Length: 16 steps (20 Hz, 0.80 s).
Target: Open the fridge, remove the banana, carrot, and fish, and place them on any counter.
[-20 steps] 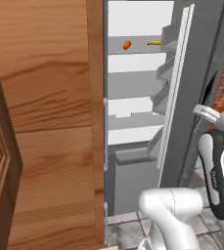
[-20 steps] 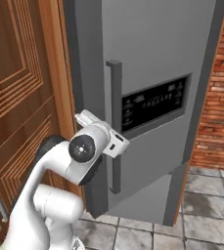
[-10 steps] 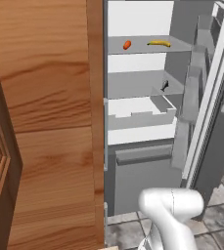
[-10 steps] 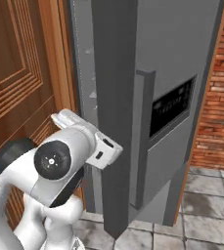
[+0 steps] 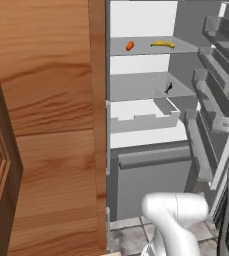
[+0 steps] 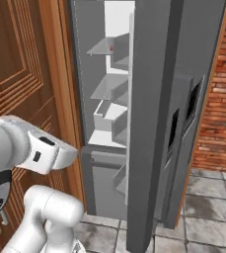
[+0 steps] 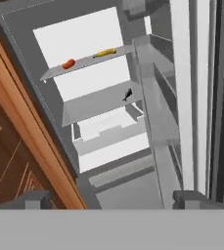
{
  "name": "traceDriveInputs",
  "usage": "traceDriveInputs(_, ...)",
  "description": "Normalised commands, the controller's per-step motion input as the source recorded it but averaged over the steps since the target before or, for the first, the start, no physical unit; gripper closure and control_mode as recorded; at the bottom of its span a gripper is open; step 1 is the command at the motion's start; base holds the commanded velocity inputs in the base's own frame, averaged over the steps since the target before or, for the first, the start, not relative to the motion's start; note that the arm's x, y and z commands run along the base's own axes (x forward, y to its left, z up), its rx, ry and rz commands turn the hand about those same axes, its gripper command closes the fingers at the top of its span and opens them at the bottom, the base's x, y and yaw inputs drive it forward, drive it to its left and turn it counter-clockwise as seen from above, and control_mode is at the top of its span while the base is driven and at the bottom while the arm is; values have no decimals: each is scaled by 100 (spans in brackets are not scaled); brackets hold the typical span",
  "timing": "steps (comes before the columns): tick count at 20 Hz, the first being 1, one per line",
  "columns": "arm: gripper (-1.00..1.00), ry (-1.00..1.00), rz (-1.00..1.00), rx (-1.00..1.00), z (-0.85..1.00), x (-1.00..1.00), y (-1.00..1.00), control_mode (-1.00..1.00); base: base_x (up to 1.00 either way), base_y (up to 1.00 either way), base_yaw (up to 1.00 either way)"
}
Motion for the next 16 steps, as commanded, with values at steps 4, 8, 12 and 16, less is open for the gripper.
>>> traceDriveInputs(4,-100,43,0,-12,33,85,42,-100,0,0,0)
traceDriveInputs(8,-100,45,0,-5,19,100,5,-100,0,0,0)
traceDriveInputs(12,-100,32,0,-1,2,100,-11,-100,0,0,0)
traceDriveInputs(16,-100,21,0,-1,-3,97,-54,-100,0,0,0)
